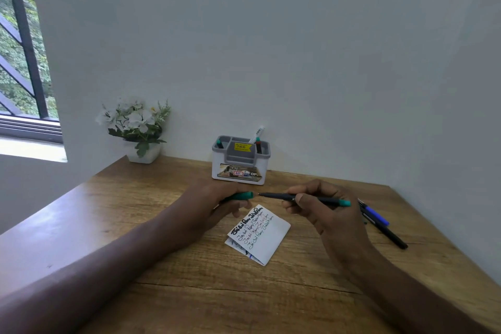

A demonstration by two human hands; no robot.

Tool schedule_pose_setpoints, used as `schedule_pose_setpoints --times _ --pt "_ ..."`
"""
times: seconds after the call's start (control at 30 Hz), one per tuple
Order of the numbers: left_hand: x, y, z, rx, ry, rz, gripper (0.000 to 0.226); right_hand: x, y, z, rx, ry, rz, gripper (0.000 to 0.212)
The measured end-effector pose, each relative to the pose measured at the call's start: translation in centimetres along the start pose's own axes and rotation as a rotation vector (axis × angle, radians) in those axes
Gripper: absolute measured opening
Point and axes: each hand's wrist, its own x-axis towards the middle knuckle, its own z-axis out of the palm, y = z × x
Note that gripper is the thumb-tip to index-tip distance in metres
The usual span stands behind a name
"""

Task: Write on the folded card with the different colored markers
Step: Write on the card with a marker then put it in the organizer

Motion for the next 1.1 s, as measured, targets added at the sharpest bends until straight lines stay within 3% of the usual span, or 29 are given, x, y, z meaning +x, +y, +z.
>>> schedule_pose_setpoints --times 0.43,0.67,0.83,0.93,1.1 --pt "0.0 0.0 0.2 0.038 0.033 0.057 0.031 -0.3 -0.1 0.2 -0.044 -0.024 -0.02 0.015" --pt "0.0 0.6 0.2 0.034 -0.007 0.2 0.03 -1.3 -0.5 1.1 -0.224 -0.194 -0.076 0.012" --pt "0.2 1.2 1.0 0.054 0.109 0.181 0.024 -0.9 -0.7 1.8 -0.188 -0.117 -0.096 0.011" --pt "0.2 1.4 1.1 0.014 0.086 0.172 0.018 -0.9 -0.8 2.0 -0.178 -0.127 -0.085 0.006" --pt "0.5 1.5 1.7 0.115 0.116 0.154 0.032 -1.1 -0.8 2.8 -0.446 -0.063 -0.255 0.009"
